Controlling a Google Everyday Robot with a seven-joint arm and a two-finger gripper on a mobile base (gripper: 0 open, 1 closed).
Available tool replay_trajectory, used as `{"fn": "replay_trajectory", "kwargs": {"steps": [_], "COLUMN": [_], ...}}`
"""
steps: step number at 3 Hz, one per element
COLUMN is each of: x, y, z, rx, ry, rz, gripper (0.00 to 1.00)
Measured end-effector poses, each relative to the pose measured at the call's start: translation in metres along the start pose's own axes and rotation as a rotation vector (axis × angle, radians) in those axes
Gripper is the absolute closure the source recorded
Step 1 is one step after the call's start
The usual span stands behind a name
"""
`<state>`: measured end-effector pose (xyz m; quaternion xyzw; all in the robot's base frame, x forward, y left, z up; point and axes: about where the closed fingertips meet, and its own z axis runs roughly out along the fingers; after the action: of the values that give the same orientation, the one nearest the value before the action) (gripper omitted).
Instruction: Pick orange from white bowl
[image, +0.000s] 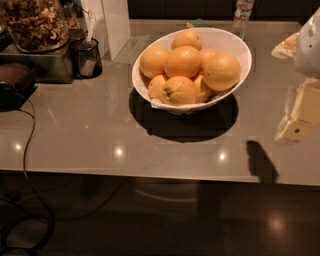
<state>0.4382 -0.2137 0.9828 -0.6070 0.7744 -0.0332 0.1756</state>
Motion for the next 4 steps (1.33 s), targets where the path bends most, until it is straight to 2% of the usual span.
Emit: {"fn": "replay_trajectory", "kwargs": {"steps": [1, 2, 3, 4], "x": [-0.003, -0.016, -0.052, -0.062], "y": [-0.004, -0.032, -0.076, -0.096], "z": [-0.001, 0.003, 0.011, -0.012], "rx": [-0.001, -0.032, -0.062, 0.005], "ry": [-0.013, -0.082, -0.194, -0.239], "rz": [-0.001, 0.023, 0.011, 0.005], "gripper": [0.00, 0.00, 0.00, 0.00]}}
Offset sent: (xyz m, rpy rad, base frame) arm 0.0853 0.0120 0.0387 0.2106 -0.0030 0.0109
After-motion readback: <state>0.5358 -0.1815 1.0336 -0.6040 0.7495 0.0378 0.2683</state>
